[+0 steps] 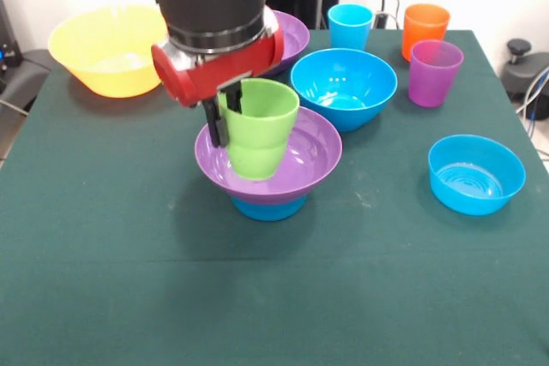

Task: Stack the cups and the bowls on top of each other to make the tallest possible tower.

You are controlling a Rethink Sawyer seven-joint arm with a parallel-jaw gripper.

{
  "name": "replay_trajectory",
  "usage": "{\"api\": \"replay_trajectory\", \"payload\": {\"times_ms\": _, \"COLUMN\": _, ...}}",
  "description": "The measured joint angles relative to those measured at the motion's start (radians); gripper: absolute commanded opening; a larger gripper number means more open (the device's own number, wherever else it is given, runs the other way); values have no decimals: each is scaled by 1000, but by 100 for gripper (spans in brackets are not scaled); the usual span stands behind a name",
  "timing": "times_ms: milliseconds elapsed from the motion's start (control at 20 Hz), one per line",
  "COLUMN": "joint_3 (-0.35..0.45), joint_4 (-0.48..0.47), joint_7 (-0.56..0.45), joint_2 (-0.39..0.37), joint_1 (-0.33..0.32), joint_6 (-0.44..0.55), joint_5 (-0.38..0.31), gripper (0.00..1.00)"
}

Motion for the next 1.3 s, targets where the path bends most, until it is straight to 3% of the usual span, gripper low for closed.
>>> {"api": "replay_trajectory", "payload": {"times_ms": 600, "joint_3": -32, "joint_4": 0, "joint_7": 0, "joint_2": 30, "joint_1": -11, "joint_6": 0, "joint_5": -10, "gripper": 0}}
{"api": "replay_trajectory", "payload": {"times_ms": 1000, "joint_3": -42, "joint_4": 50, "joint_7": 0, "joint_2": -17, "joint_1": -36, "joint_6": 0, "joint_5": -5, "gripper": 0}}
{"api": "replay_trajectory", "payload": {"times_ms": 1300, "joint_3": -42, "joint_4": 119, "joint_7": 0, "joint_2": -59, "joint_1": -62, "joint_6": 0, "joint_5": 40, "gripper": 0}}
